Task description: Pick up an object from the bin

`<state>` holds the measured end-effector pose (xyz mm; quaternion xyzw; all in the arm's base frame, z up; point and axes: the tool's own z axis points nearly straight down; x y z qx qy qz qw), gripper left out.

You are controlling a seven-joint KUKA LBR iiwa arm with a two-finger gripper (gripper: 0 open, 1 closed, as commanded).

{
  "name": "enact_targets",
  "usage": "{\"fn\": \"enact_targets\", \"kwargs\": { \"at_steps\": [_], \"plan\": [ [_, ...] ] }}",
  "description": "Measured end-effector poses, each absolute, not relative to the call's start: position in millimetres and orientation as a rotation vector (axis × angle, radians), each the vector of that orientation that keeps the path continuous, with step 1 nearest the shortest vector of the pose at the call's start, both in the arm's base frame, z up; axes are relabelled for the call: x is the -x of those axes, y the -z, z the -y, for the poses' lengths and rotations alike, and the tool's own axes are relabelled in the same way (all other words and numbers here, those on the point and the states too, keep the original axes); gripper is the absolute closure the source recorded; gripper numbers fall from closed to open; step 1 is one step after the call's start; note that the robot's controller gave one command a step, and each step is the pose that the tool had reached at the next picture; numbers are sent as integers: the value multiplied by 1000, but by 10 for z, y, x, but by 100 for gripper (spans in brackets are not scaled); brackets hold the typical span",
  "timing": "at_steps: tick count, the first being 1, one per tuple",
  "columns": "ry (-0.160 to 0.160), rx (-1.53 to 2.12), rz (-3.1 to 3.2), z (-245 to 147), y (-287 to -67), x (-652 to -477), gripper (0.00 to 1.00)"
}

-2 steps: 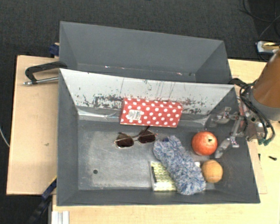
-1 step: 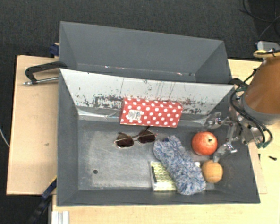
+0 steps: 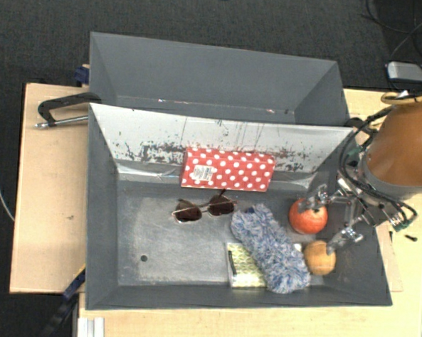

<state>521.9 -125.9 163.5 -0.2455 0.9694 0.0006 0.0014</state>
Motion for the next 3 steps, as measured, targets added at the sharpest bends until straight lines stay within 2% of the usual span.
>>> {"fn": "enact_targets", "kwargs": {
  "at_steps": [1, 2, 3],
  "plan": [
    [5, 1122, -2929, 1357, -1474, -5507, 0],
    [3, 1239, -2881, 1400, -1069, -5555, 0],
    [4, 829, -3023, 1435, -778, -5560, 0]
  ]
}}
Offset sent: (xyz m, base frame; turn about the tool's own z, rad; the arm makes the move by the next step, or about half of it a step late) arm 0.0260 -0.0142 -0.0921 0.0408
